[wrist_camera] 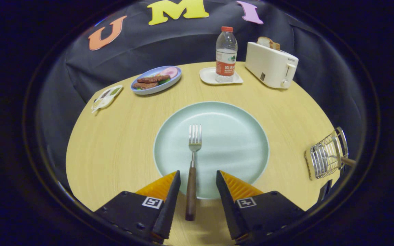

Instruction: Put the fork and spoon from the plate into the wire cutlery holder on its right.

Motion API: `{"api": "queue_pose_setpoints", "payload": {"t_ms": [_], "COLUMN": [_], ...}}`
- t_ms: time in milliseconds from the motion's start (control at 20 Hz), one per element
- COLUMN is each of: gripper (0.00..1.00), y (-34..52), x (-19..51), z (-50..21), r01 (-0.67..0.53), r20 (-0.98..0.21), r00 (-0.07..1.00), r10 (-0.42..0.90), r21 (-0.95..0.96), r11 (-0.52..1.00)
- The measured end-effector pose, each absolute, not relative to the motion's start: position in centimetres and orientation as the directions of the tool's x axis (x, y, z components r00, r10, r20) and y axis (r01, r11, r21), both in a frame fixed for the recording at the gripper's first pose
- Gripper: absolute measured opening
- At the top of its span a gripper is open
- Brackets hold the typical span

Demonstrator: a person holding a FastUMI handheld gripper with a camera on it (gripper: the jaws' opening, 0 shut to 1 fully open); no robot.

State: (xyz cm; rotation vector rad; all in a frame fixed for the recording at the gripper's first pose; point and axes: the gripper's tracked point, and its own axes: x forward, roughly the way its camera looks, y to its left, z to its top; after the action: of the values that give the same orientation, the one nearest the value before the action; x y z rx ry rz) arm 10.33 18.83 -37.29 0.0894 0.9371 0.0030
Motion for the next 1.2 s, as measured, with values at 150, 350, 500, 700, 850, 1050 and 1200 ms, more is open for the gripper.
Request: {"api": "queue_pose_setpoints", "payload": {"t_ms": [150,350,500,700,850,1050,1200], "gripper": [0.24,0.11,0.06,0.06,0.06,0.06,0.06], "y": [19.0,19.1,18.9,17.3,15.1,11.3,7.8], "x": [10.3,10.4,10.2,9.2,8.7,8.0,7.1], "z": [-37.8,-37.8,-36.9,-33.9,-31.5,-28.4,-26.7], "r01": [0.057,0.015,-0.034,-0.104,-0.142,-0.172,-0.183], "r20": [-0.816,-0.813,-0.814,-0.795,-0.783,-0.779,-0.783], "r00": [0.578,0.581,0.576,0.598,0.606,0.607,0.598], "r10": [0.019,0.047,0.071,0.105,0.135,0.161,0.173], "r21": [0.064,0.068,0.064,0.053,0.061,0.069,0.076], "r11": [0.996,0.998,0.997,0.993,0.988,0.983,0.98]}}
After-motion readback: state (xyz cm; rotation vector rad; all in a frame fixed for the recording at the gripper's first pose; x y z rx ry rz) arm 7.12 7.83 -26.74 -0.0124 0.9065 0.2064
